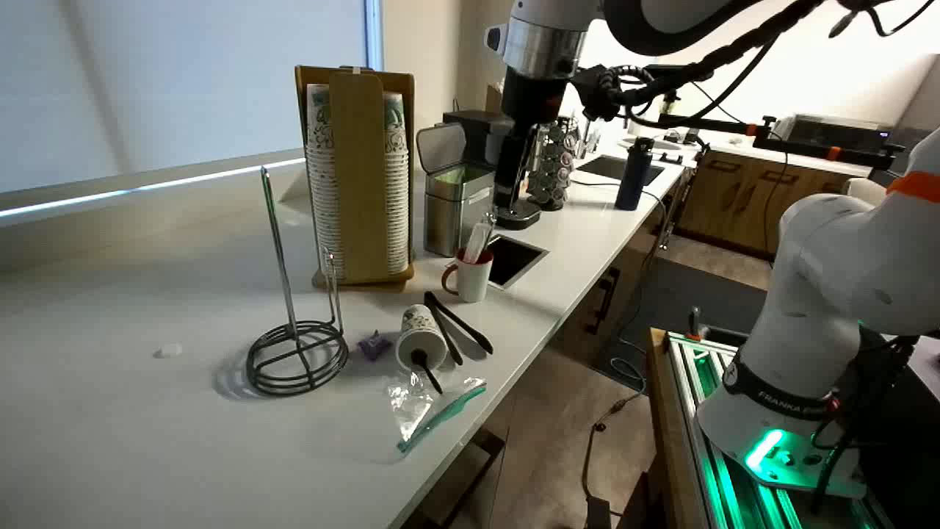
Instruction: Put the paper cup in an upright position
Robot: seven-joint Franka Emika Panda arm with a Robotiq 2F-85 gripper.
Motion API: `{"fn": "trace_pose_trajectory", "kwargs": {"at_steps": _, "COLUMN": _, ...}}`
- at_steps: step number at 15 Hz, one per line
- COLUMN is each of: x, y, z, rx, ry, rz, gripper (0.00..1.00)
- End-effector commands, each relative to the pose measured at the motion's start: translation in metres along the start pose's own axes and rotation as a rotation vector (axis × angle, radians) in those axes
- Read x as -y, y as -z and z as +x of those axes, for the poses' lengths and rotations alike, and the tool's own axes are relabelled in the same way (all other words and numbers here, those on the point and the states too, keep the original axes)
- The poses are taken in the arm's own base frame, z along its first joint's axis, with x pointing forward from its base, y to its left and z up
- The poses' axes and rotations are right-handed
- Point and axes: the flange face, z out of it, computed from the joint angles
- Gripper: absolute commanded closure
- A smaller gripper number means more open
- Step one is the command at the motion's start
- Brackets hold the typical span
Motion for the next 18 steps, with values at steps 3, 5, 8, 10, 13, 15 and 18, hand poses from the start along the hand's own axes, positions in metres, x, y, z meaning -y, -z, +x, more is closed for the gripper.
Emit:
{"fn": "trace_pose_trajectory", "kwargs": {"at_steps": 3, "x": -0.003, "y": -0.002, "z": 0.001, "rx": 0.006, "ry": -0.031, "rz": -0.023, "gripper": 0.00}}
{"fn": "trace_pose_trajectory", "kwargs": {"at_steps": 5, "x": 0.006, "y": -0.021, "z": 0.013, "rx": 0.026, "ry": -0.121, "rz": -0.095, "gripper": 0.00}}
{"fn": "trace_pose_trajectory", "kwargs": {"at_steps": 8, "x": 0.046, "y": -0.069, "z": 0.031, "rx": 0.086, "ry": -0.117, "rz": -0.156, "gripper": 0.00}}
{"fn": "trace_pose_trajectory", "kwargs": {"at_steps": 10, "x": 0.072, "y": -0.103, "z": 0.041, "rx": 0.155, "ry": -0.096, "rz": -0.227, "gripper": 0.00}}
{"fn": "trace_pose_trajectory", "kwargs": {"at_steps": 13, "x": 0.096, "y": -0.149, "z": 0.060, "rx": 0.207, "ry": -0.078, "rz": -0.339, "gripper": 0.00}}
{"fn": "trace_pose_trajectory", "kwargs": {"at_steps": 15, "x": 0.102, "y": -0.181, "z": 0.075, "rx": 0.254, "ry": -0.054, "rz": -0.379, "gripper": 0.00}}
{"fn": "trace_pose_trajectory", "kwargs": {"at_steps": 18, "x": 0.093, "y": -0.184, "z": 0.070, "rx": 0.280, "ry": -0.044, "rz": -0.343, "gripper": 0.00}}
